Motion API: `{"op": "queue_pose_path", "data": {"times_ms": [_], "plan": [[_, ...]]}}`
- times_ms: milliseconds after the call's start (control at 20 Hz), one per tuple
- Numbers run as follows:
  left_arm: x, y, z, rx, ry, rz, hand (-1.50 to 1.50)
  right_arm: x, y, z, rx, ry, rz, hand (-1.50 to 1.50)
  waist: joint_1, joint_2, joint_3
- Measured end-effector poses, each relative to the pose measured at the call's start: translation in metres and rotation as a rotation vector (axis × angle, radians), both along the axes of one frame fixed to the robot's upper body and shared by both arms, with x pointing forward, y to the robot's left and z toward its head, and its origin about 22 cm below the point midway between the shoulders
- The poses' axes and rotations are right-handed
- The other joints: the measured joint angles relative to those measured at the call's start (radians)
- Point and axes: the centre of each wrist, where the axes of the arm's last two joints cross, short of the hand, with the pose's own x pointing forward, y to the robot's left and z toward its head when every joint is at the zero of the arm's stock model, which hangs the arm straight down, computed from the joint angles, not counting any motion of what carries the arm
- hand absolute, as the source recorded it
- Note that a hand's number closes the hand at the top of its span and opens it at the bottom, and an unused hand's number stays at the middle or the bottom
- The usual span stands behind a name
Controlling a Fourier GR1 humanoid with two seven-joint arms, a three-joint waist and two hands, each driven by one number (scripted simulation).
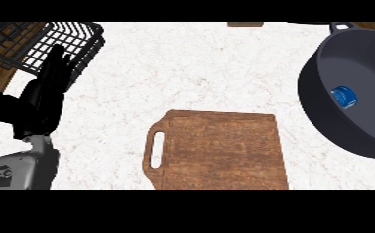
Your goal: Pick the can from the cutting board and place it in the pot
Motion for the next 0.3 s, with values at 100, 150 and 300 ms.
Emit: {"op": "queue_pose_path", "data": {"times_ms": [100, 150, 300], "plan": [[0.000, 0.000, 0.001, -0.003, -0.003, -0.003, 0.00, -0.006, -0.004, 0.001, -0.004, 0.007, -0.006, -1.50, 0.000, 0.000, 0.000], [0.000, 0.001, -0.001, -0.004, -0.001, 0.000, 0.00, -0.009, -0.005, 0.000, -0.007, 0.014, -0.008, -1.50, -0.001, 0.000, 0.000], [0.000, 0.000, -0.002, 0.003, -0.005, 0.004, 0.00, -0.021, -0.012, 0.001, -0.022, 0.030, -0.021, -1.50, -0.001, 0.001, 0.001]]}}
